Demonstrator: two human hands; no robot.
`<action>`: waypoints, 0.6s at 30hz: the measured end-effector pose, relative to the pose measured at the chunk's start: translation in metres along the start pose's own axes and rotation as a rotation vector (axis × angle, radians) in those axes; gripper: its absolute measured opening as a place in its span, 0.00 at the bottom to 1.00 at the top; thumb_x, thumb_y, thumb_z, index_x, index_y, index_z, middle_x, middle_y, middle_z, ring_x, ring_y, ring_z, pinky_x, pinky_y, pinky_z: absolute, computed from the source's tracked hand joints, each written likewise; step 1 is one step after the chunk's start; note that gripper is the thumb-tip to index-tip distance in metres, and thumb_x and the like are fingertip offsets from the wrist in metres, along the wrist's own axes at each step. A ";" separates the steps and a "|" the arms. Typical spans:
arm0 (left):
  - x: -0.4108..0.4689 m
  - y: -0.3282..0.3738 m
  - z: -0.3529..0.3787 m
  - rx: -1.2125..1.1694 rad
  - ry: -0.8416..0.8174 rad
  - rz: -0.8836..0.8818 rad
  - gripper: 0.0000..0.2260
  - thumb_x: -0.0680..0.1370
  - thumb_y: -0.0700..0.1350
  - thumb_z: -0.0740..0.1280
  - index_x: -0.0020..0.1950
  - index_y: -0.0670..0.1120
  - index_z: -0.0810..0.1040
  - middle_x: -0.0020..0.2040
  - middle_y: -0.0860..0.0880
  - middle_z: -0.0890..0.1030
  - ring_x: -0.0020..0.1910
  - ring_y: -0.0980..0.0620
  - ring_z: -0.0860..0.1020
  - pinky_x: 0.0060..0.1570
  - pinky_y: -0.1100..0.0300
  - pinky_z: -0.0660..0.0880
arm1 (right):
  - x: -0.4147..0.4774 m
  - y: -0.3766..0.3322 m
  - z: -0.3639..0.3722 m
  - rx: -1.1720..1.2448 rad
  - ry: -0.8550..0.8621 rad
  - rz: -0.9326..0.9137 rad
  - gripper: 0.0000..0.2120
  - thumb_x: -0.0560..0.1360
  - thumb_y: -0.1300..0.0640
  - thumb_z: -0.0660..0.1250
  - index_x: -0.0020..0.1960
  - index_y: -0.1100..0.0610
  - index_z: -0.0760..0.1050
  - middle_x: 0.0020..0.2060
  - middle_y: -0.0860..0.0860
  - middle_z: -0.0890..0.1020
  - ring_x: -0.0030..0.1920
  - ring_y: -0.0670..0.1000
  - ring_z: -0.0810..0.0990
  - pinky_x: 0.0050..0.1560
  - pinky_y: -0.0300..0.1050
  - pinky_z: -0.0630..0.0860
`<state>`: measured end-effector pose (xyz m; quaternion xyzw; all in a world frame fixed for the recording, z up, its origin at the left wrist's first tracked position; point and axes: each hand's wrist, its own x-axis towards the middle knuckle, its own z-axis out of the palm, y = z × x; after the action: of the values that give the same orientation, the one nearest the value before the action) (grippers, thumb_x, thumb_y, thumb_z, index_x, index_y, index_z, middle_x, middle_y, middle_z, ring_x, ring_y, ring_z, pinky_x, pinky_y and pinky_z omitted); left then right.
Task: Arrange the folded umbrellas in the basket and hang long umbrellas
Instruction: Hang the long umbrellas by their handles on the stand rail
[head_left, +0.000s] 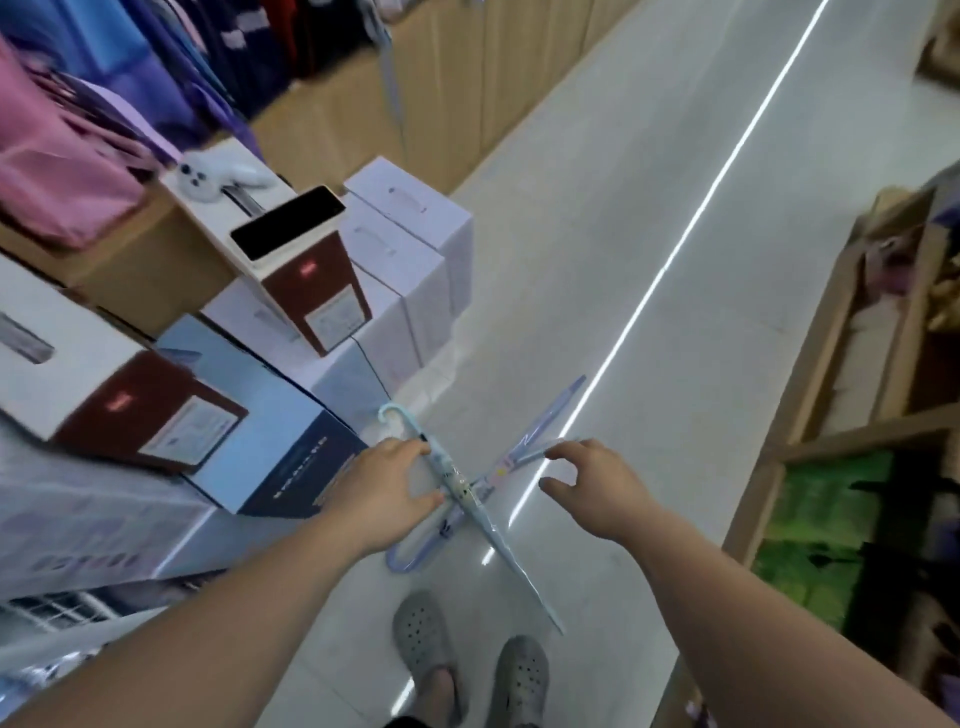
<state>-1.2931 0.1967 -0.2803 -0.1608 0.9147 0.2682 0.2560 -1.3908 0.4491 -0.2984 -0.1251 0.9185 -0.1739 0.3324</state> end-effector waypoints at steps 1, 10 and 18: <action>0.013 -0.006 0.015 -0.005 -0.023 -0.008 0.27 0.77 0.59 0.68 0.74 0.54 0.68 0.73 0.50 0.70 0.70 0.49 0.70 0.65 0.55 0.69 | 0.013 0.010 0.012 0.006 -0.007 0.019 0.20 0.77 0.43 0.66 0.67 0.44 0.74 0.66 0.49 0.74 0.65 0.53 0.74 0.63 0.50 0.73; 0.148 -0.071 0.183 -0.054 -0.167 -0.129 0.27 0.78 0.55 0.69 0.76 0.53 0.66 0.72 0.50 0.71 0.68 0.50 0.72 0.64 0.58 0.69 | 0.151 0.113 0.171 0.116 -0.147 0.081 0.20 0.78 0.44 0.65 0.69 0.45 0.72 0.63 0.48 0.76 0.60 0.52 0.76 0.61 0.48 0.73; 0.271 -0.142 0.320 0.088 -0.243 -0.134 0.30 0.77 0.59 0.68 0.76 0.52 0.65 0.73 0.46 0.71 0.70 0.45 0.71 0.67 0.52 0.69 | 0.254 0.193 0.314 0.086 -0.217 0.039 0.21 0.78 0.45 0.66 0.70 0.46 0.72 0.61 0.50 0.76 0.63 0.54 0.75 0.62 0.50 0.73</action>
<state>-1.3308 0.2229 -0.7208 -0.1764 0.8751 0.2275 0.3889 -1.3979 0.4626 -0.7456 -0.1107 0.8711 -0.1922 0.4382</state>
